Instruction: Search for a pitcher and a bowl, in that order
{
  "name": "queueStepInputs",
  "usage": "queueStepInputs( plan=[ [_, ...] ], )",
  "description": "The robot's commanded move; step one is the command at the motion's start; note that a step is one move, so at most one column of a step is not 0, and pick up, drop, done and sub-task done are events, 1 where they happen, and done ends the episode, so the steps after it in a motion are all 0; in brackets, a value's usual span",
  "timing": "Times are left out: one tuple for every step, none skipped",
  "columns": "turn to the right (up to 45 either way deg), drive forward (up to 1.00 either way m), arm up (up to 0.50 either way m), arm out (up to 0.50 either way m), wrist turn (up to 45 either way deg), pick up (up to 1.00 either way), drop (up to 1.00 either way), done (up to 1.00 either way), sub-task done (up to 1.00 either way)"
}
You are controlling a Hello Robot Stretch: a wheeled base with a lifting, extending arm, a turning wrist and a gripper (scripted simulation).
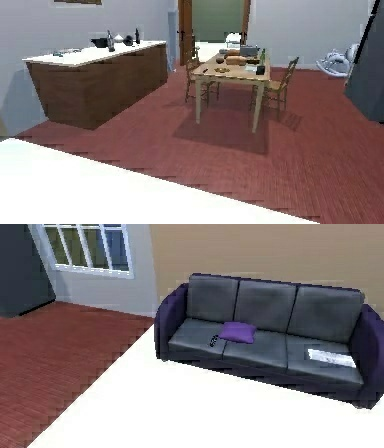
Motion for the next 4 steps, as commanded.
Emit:
queueStepInputs(
  plan=[
    [0.0,0.2,0.0,0.0,0.0,0.0,0.0,0.0,0.0],
    [-45.0,0.0,0.0,0.0,0.0,0.0,0.0,0.0,0.0],
    [-27.0,0.0,0.0,0.0,0.0,0.0,0.0,0.0,0.0],
    [0.0,1.0,0.0,0.0,0.0,0.0,0.0,0.0,0.0]
  ],
)
